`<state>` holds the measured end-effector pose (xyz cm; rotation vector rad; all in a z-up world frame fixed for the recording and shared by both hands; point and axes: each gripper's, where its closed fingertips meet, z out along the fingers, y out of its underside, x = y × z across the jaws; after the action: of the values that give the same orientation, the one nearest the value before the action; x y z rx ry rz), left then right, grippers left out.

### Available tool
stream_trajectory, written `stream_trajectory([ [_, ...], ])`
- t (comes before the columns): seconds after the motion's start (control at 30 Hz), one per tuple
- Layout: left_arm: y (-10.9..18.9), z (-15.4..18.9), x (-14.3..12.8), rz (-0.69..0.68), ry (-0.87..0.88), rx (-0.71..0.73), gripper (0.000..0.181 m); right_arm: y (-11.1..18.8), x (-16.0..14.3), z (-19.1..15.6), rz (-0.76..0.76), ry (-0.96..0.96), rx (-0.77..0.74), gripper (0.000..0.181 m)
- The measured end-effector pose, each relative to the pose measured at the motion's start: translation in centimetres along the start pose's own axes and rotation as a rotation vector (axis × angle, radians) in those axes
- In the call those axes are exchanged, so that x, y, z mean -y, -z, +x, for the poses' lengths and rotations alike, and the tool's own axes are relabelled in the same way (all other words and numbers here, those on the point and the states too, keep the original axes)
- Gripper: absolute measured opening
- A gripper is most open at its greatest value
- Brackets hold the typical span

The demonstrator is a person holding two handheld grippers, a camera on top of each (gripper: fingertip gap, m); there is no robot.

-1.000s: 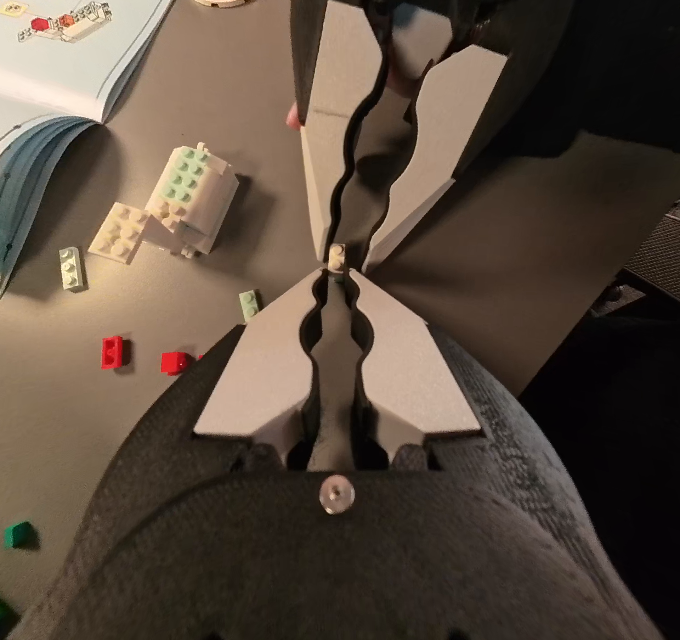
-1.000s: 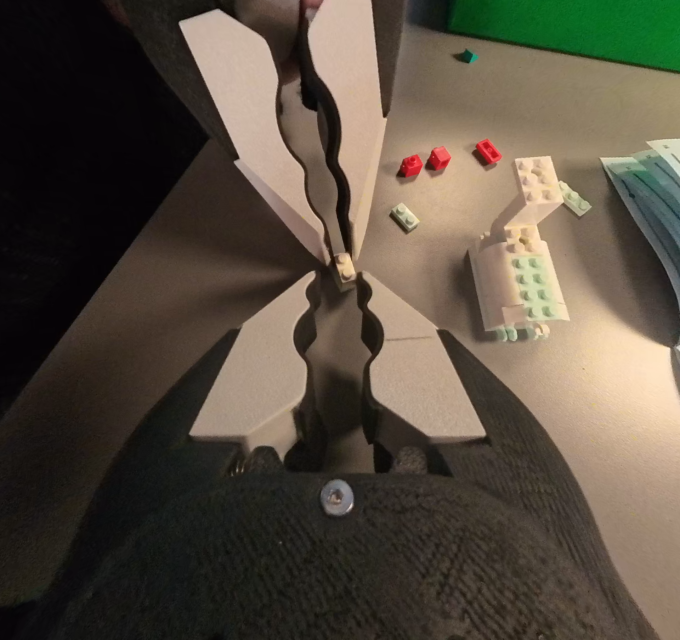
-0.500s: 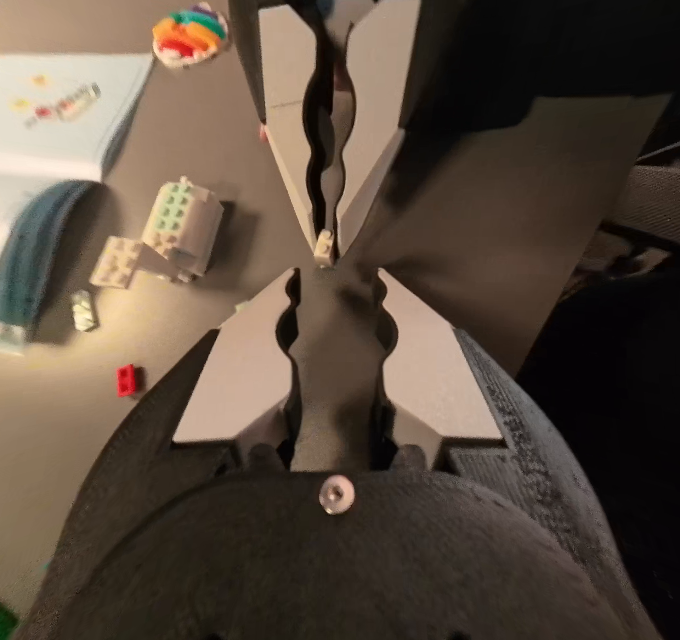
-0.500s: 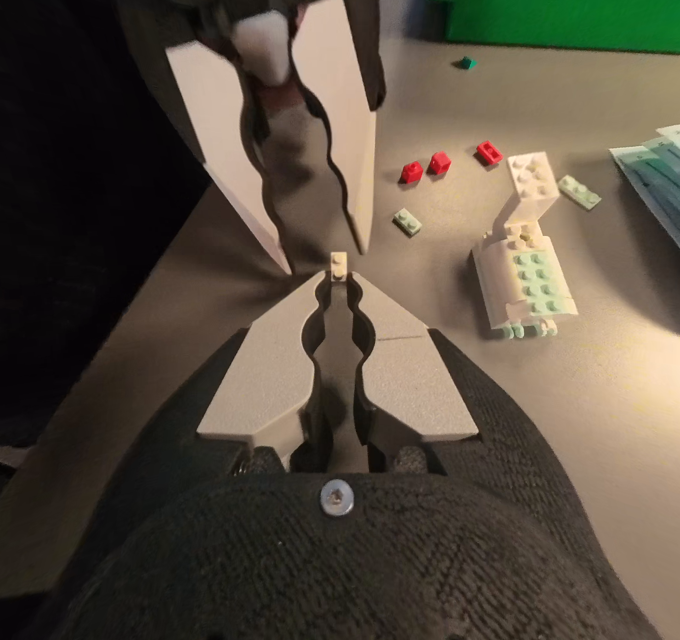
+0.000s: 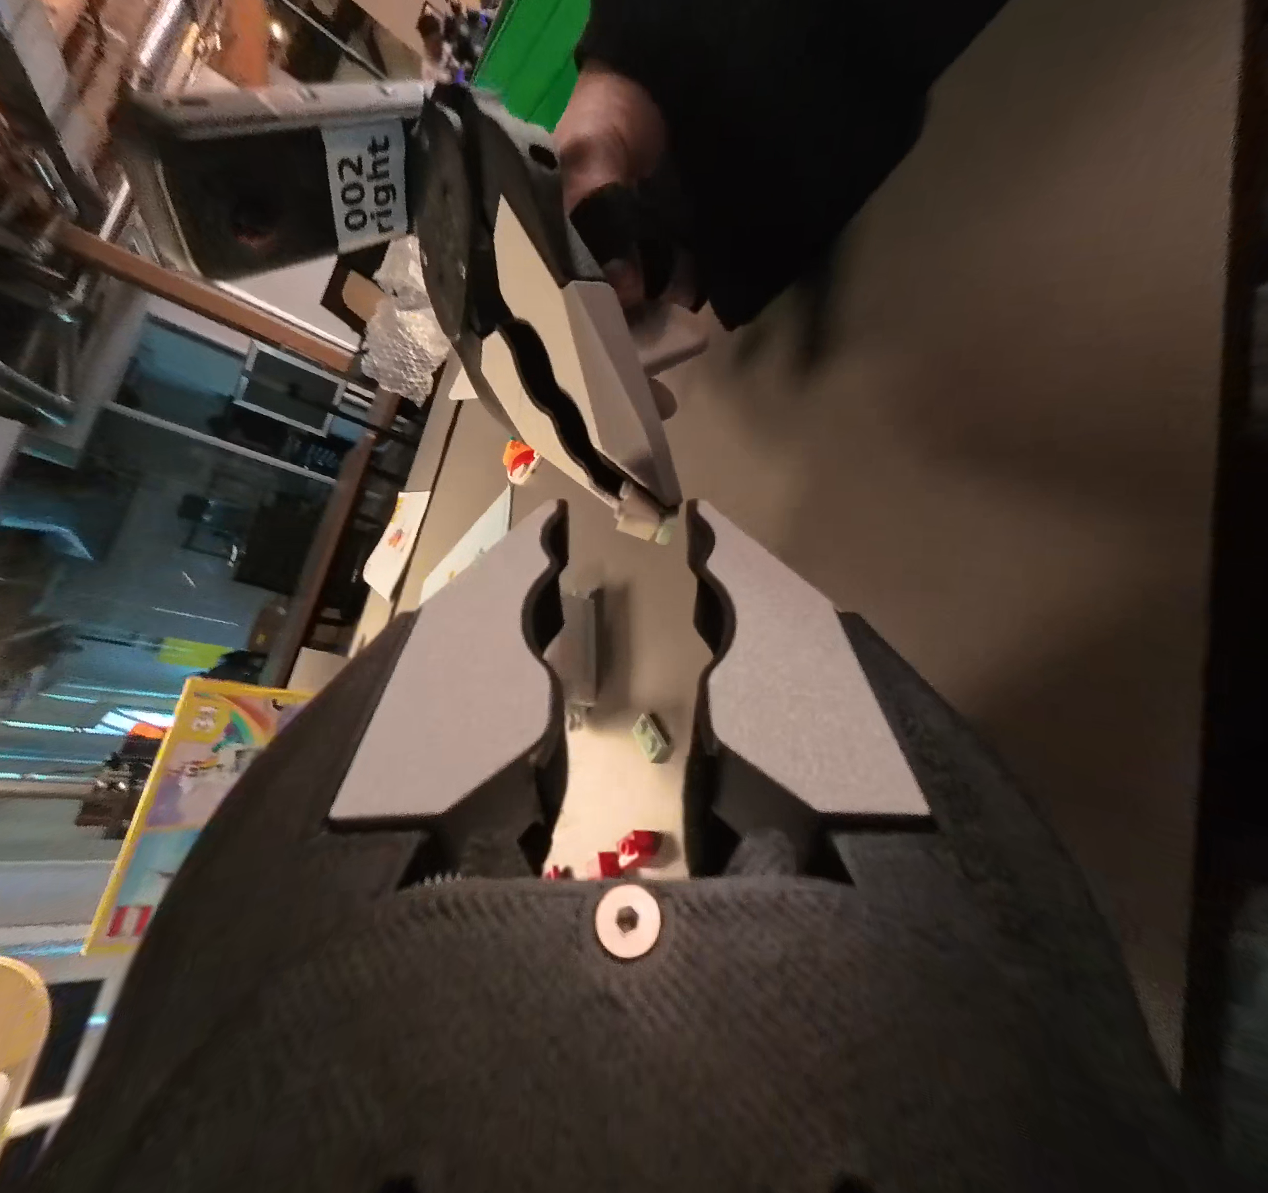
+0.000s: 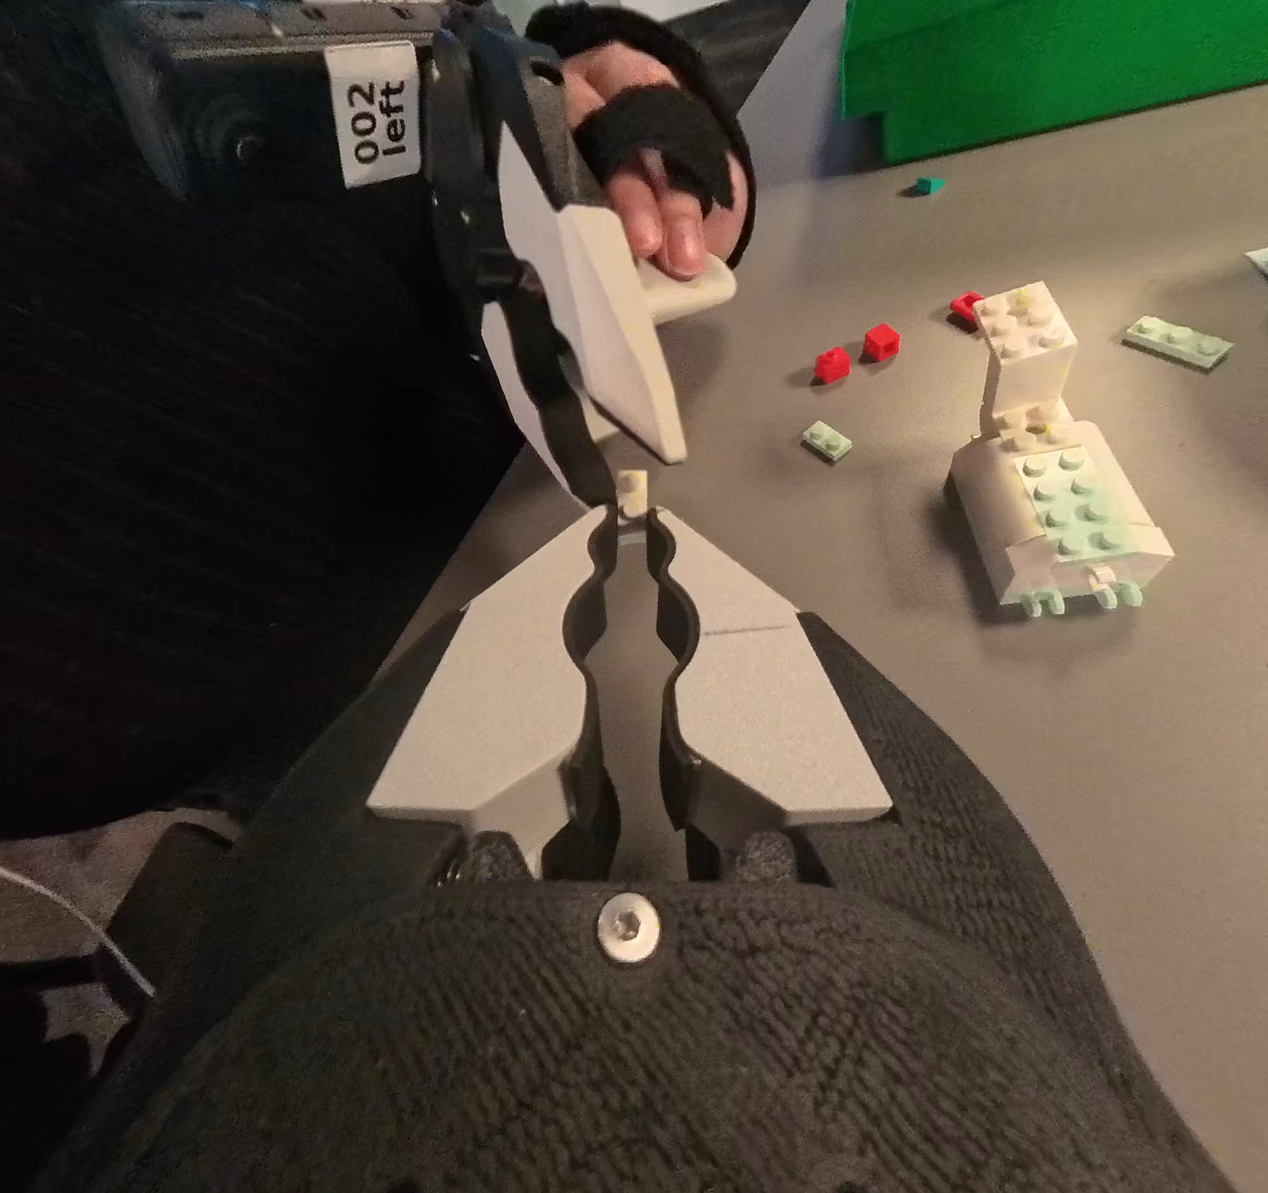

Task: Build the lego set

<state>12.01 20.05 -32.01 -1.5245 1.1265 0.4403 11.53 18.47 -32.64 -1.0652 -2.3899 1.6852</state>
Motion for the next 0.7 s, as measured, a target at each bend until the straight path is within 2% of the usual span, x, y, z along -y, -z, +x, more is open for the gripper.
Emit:
stream_trajectory([
  [0.23,0.0,0.7,-0.1,-0.018,-0.134,-0.004,0.017,-0.1,-0.1,-0.4,0.003,-0.033,0.040,0.006],
  [0.33,-0.1,1.0,-0.3,-0.036,-0.171,-0.014,0.016,-0.2,-0.5,-0.4,-0.013,-0.045,0.044,0.006],
  [0.7,-0.5,0.8,-2.3,-0.107,-0.122,0.004,0.015,-0.7,-0.6,1.6,-0.027,-0.046,-0.082,0.007],
])
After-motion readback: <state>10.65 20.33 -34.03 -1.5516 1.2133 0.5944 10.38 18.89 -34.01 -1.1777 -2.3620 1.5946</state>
